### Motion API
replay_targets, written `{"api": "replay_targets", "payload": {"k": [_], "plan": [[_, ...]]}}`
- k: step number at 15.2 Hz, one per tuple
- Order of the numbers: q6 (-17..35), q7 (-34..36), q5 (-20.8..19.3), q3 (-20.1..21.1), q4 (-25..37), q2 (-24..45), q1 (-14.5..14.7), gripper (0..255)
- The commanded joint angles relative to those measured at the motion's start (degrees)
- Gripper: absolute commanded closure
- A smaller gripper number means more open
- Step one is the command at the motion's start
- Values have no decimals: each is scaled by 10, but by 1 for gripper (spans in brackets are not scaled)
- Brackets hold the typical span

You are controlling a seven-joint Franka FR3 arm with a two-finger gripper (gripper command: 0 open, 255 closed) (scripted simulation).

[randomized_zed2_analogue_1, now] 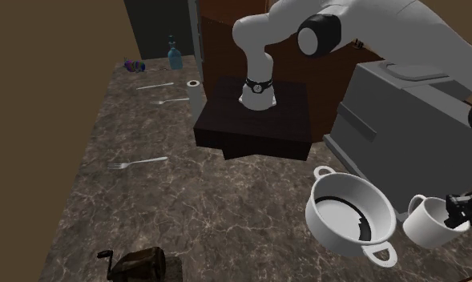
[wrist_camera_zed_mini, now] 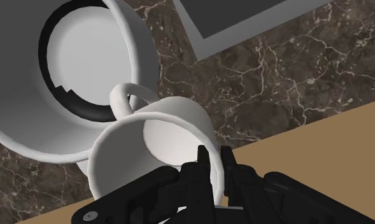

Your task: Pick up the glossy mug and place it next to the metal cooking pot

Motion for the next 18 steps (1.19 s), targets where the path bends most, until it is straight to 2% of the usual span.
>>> {"api": "replay_targets", "payload": {"k": [1,8,18], "plan": [[9,1,-1,-1,-1,8,0,255],[39,4,-3,-5,-2,37,1,255],[73,-3,20,-36,24,92,18,255]]}}
